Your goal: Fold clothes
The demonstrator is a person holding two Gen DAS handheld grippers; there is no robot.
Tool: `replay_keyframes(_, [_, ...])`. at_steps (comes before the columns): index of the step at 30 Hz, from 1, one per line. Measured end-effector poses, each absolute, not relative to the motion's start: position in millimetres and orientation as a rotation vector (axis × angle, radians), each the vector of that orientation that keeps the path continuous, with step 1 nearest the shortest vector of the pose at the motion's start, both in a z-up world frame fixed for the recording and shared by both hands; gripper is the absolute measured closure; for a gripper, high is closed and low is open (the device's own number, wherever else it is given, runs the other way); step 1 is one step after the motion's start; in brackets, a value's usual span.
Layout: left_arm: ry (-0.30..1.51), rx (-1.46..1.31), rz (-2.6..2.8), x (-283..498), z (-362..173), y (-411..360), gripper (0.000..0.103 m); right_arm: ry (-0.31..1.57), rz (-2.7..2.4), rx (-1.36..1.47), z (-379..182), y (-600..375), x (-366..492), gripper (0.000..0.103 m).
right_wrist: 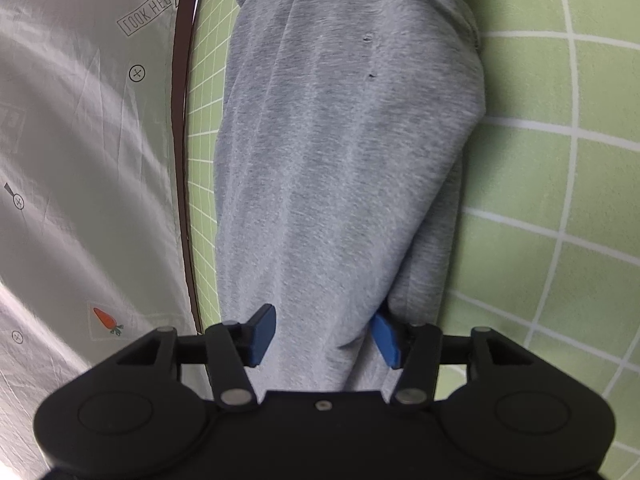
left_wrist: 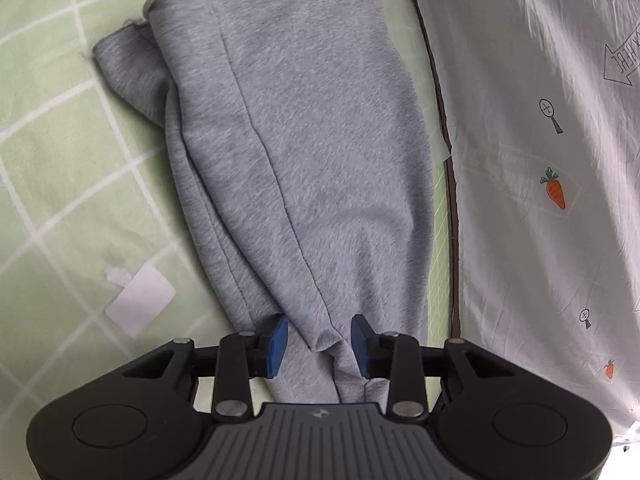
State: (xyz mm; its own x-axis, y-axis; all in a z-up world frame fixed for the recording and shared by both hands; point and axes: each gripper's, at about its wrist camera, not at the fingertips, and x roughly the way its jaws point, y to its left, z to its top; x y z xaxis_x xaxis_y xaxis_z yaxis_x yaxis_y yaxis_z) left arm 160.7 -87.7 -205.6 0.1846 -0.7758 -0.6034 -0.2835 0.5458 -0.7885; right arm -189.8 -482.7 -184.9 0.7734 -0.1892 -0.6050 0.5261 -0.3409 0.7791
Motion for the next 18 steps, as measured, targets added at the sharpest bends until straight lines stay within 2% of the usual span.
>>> replay_keyframes(5, [1.389,-1.026,-0.410,158.9,-213.1,-84.9,0.067,0.257,-0.746,1.775,-185.4,-483.0,-189.3,0.049])
replay_keyframes(9, [1.322,-1.029,-0.393,162.1,-206.8,-79.8,0.069,0.250,-0.749,1.775,-185.5,-484.5,-190.4,0.049])
replay_keyframes(13, [1.273,-1.026,-0.363,169.8,-203.1,-69.7,0.071,0.257,-0.803,1.714,-179.8,-488.1,-191.5,0.057])
replay_keyframes(15, [1.251,-1.033,-0.343,173.8,-204.3,-64.5,0.083,0.259,-0.826,1.691,-179.8,-489.7,-193.4,0.071])
replay_keyframes(16, [1.242,-1.032,-0.338,175.5,-204.8,-63.1,0.093,0.259,-0.835,1.685,-180.6,-490.2,-194.7,0.082])
replay_keyframes(17, [1.231,-1.030,-0.332,177.1,-205.2,-62.0,0.101,0.251,-0.841,1.688,-182.2,-490.0,-196.7,0.098])
replay_keyframes(18, [1.215,-1.026,-0.324,178.4,-205.0,-62.0,0.102,0.235,-0.848,1.689,-182.7,-489.5,-199.3,0.101])
